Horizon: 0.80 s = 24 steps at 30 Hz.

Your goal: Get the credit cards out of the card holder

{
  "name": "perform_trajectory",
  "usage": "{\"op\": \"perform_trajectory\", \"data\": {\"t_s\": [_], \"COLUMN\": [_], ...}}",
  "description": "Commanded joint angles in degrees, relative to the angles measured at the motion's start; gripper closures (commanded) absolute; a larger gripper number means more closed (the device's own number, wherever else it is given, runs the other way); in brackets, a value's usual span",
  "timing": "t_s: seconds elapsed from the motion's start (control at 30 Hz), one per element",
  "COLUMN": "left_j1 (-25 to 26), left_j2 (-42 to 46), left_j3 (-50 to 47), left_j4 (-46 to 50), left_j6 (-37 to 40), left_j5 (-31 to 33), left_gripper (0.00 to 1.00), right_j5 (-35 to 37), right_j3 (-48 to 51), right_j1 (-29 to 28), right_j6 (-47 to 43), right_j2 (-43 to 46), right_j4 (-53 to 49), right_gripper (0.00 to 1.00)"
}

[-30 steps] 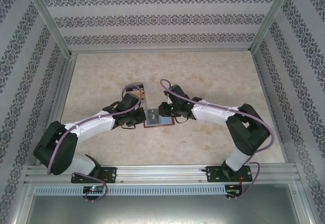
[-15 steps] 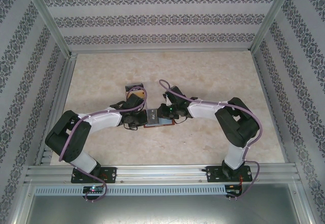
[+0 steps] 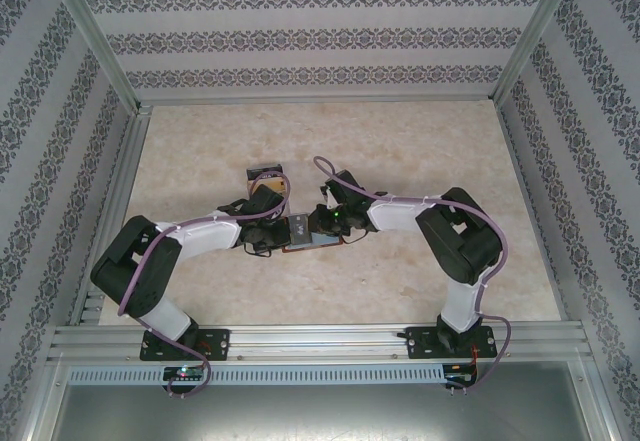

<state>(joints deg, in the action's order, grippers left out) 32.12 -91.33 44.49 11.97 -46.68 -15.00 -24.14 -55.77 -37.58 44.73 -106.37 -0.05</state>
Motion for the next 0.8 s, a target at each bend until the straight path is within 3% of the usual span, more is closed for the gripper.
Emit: {"op": "perform_trajectory", "data": {"t_s": [0.0,0.57,0.77], "left_j1": [-0.39,-0.39,-0.39], "left_j2": [-1.04,-2.27,-2.28], "left_j3": [1.38,1.79,2.10], "left_j4": [-1.24,-1.57,-0.98], "left_j6": [1.12,1.32,1.37], "left_j5": [-1.26,-2.49,-2.22], "left_gripper": [1.00,1.00,1.00], "right_j5": [-2.81,-7.74,-6.87], "right_j3": [-0.50,-0.16,1.37], "right_j1": [0.16,0.45,1.48], "right_j6": [1.68,3.68,3.81], "right_j2": [-1.29,-2.47,-1.74], "right_j4": [2.19,5.94,6.15], "right_gripper": [0.81,0.83,1.00]}}
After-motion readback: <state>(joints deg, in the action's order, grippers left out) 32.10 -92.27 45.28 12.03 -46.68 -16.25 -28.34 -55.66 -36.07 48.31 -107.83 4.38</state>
